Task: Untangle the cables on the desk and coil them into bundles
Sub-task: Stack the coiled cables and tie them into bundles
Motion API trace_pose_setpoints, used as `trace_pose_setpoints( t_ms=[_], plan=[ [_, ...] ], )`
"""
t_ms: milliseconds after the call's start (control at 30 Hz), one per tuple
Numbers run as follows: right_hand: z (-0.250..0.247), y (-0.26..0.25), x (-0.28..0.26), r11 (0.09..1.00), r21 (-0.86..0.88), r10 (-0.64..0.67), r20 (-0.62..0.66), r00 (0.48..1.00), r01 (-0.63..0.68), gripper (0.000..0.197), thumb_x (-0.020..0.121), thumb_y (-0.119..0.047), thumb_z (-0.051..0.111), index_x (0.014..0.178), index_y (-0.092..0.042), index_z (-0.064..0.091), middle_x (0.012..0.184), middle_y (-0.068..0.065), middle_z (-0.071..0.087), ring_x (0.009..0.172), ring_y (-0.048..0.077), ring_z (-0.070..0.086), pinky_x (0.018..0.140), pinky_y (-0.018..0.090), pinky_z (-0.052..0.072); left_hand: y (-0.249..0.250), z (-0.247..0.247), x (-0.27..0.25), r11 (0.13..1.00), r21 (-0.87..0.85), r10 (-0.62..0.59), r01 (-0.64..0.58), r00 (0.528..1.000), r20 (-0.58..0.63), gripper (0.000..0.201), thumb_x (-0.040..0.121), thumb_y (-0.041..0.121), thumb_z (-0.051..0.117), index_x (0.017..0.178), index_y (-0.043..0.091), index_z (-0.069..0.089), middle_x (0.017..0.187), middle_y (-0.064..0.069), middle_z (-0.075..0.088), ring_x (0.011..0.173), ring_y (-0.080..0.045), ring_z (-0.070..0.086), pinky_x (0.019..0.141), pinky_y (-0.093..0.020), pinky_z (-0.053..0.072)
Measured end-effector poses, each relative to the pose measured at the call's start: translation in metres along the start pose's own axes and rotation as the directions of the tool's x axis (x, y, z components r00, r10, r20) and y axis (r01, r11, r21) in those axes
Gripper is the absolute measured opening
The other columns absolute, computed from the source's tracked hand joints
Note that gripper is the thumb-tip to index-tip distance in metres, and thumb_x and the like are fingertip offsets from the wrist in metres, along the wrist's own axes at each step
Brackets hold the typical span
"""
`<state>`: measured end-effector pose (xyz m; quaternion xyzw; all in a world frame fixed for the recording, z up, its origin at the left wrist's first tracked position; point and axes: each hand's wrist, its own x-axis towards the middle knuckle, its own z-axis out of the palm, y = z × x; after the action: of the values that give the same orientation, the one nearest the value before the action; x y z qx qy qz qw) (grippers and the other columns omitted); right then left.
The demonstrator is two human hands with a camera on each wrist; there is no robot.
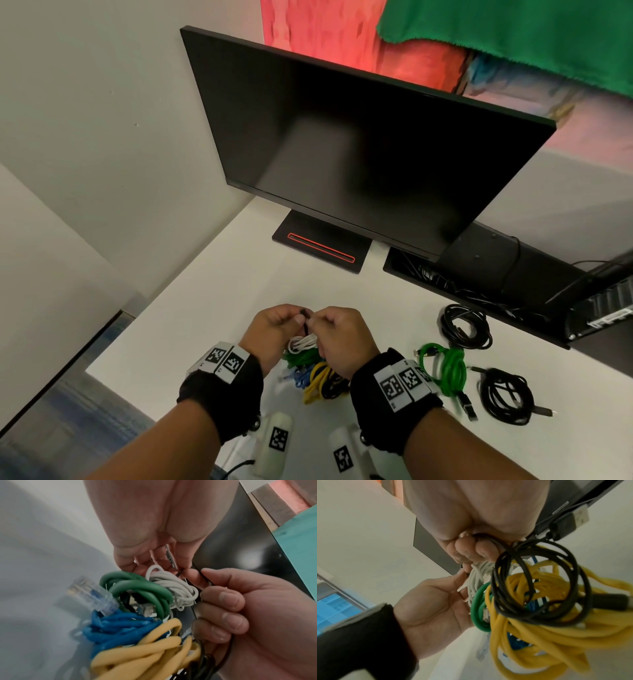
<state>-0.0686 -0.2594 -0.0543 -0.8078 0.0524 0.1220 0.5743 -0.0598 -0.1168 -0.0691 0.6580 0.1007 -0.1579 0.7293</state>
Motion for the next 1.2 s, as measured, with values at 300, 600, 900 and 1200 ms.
trace_pose_setpoints(
  t_ms=[300, 600, 900, 1200],
  plan=[
    [-0.0028, -0.0018, 0.001, 1.0, 0.004, -0.014, -0.005, 1.0, 0.014, 0.027, 0.092, -0.015, 0.059, 0.067, -0.009, 0.069, 0.043, -0.007, 0.052, 0.045, 0.01, 0.045, 0.054, 0.028, 0.039, 0.0018, -0.002, 0.0, 0.999, -0.03, -0.026, 0.026, 1.0, 0.012, 0.02, 0.093, -0.006, 0.052, 0.091, 0.002, 0.071, 0.068, -0.002, 0.07, 0.059, -0.009, 0.062, 0.058, -0.022, 0.052],
    [-0.0043, -0.0034, 0.0006, 0.999, 0.045, -0.004, 0.022, 1.0, 0.003, 0.028, 0.093, -0.014, 0.058, 0.07, 0.0, 0.068, 0.043, -0.006, 0.047, 0.045, 0.011, 0.039, 0.052, 0.027, 0.034, 0.0053, -0.0027, 0.0001, 0.998, -0.033, -0.051, 0.052, 0.999, 0.018, 0.022, 0.094, -0.003, 0.053, 0.09, 0.007, 0.072, 0.072, -0.004, 0.07, 0.062, -0.013, 0.06, 0.058, -0.025, 0.049],
    [-0.0056, -0.0036, 0.0003, 0.996, 0.093, -0.011, 0.04, 0.999, 0.007, 0.029, 0.093, -0.013, 0.058, 0.067, -0.016, 0.07, 0.041, -0.008, 0.05, 0.04, 0.004, 0.042, 0.049, 0.021, 0.035, 0.004, -0.0042, -0.0005, 0.997, -0.038, -0.068, 0.069, 0.997, 0.023, 0.023, 0.095, -0.002, 0.053, 0.091, 0.007, 0.073, 0.073, -0.004, 0.071, 0.064, -0.014, 0.061, 0.062, -0.028, 0.05],
    [-0.0041, 0.0015, 0.0023, 0.994, 0.104, -0.044, 0.019, 0.999, 0.042, 0.023, 0.093, -0.018, 0.061, 0.075, -0.02, 0.074, 0.047, -0.013, 0.059, 0.045, -0.001, 0.05, 0.05, 0.013, 0.04, 0.0035, -0.0051, -0.0009, 0.994, -0.056, -0.093, 0.095, 0.995, 0.023, 0.023, 0.094, 0.0, 0.054, 0.091, 0.007, 0.076, 0.073, -0.007, 0.068, 0.066, -0.015, 0.061, 0.076, -0.039, 0.045]
  ],
)
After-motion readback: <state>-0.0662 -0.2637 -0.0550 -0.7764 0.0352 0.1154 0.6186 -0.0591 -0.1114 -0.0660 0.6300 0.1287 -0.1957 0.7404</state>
